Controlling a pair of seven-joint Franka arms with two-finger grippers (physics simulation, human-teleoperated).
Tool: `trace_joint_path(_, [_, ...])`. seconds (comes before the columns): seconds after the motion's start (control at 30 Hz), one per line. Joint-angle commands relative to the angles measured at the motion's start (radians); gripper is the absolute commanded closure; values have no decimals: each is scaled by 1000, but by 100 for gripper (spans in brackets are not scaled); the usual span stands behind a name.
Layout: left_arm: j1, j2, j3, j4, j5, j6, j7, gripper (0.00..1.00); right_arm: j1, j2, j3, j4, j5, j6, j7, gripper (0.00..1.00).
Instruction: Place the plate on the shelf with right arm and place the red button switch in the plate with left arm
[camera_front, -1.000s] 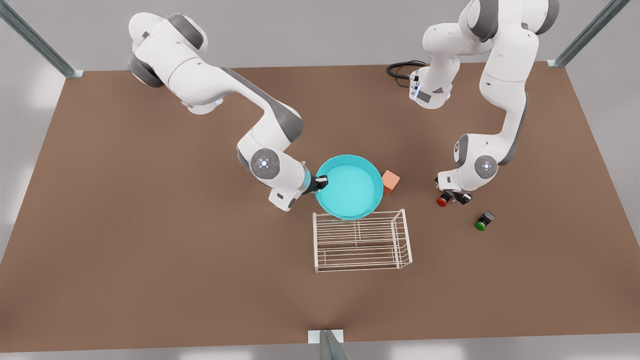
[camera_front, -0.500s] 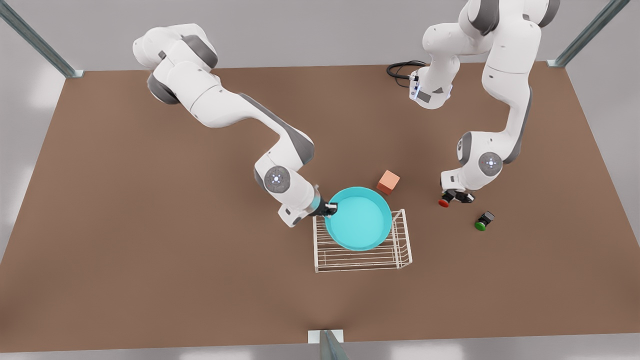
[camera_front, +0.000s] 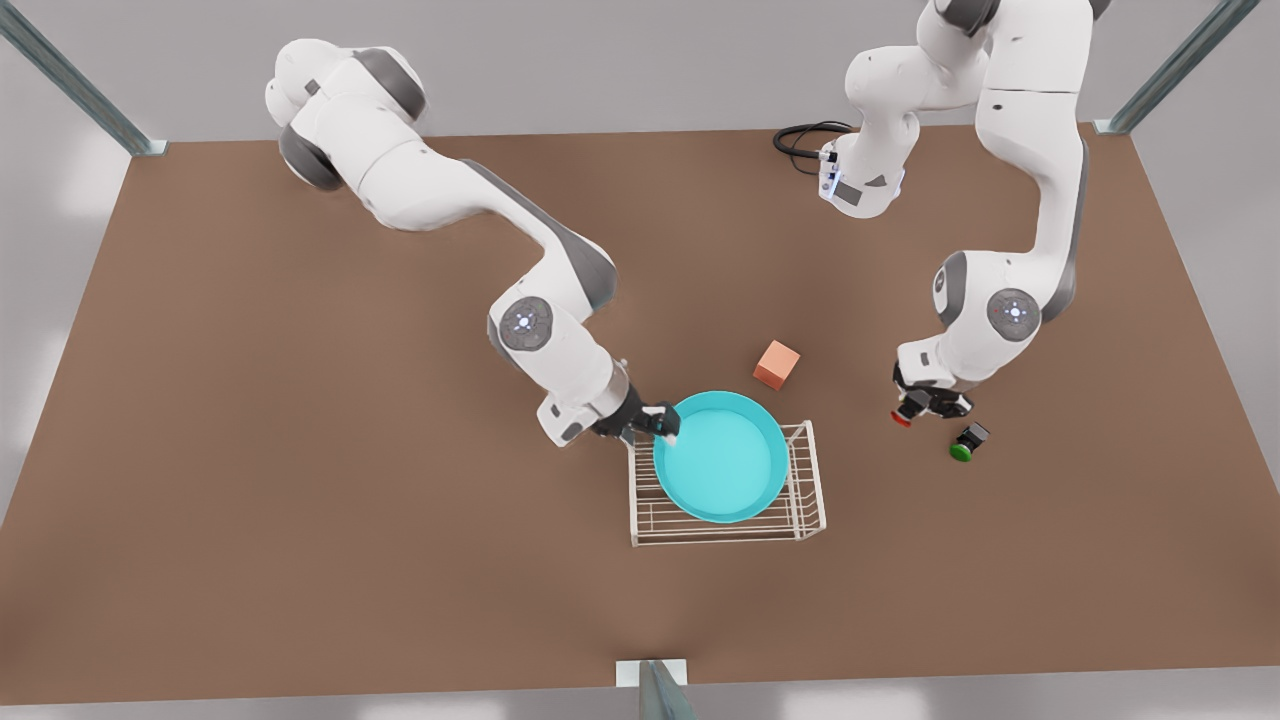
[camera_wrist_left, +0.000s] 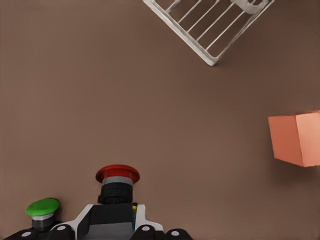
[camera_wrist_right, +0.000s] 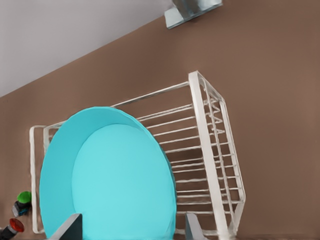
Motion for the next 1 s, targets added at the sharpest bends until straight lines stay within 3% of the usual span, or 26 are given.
trace_joint_path(0.0, [1,-4,-21,63,-37,-219,-61,55,-51,-129,4,1,7,-396,57,0])
trace_joint_path(0.07, [1,-4,-30,123,-37,-297,-79,55,-189,-198,13,1,-1,-643,-199,0])
trace_joint_path(0.17, [1,-3,-52,230,-39,-446,-122,55,-382,-201,2,1,-151,-791,-678,0])
trace_joint_path(0.27, [1,-4,-81,256,-39,-474,-162,55,-508,-192,10,-16,-188,-789,-821,0])
trace_joint_path(0.47, [-1,5,-190,379,-108,-601,-380,55,-528,-178,10,-14,-191,-757,-916,0])
trace_joint_path(0.5, [-1,16,-214,407,-121,-601,-438,55,-526,-167,-28,-4,-188,-759,-923,0])
trace_joint_path(0.53, [-2,28,-236,427,-121,-601,-492,55,-455,-167,-166,-4,-142,-756,-972,0])
trace_joint_path(0.57, [-2,36,-249,444,-123,-601,-530,55,-320,-195,-394,-8,-1,-754,-1060,0])
trace_joint_path(0.6, [-38,56,-249,474,-123,-601,-596,55,-239,-209,-469,-8,24,-757,-1043,0])
trace_joint_path(0.83, [-156,289,-282,812,-137,-555,-1026,55,-209,-206,-465,-4,22,-756,-950,0])
trace_joint_path(0.97, [-173,324,-285,823,-138,-402,-1158,55,-198,-206,-464,-4,16,-759,-956,0])
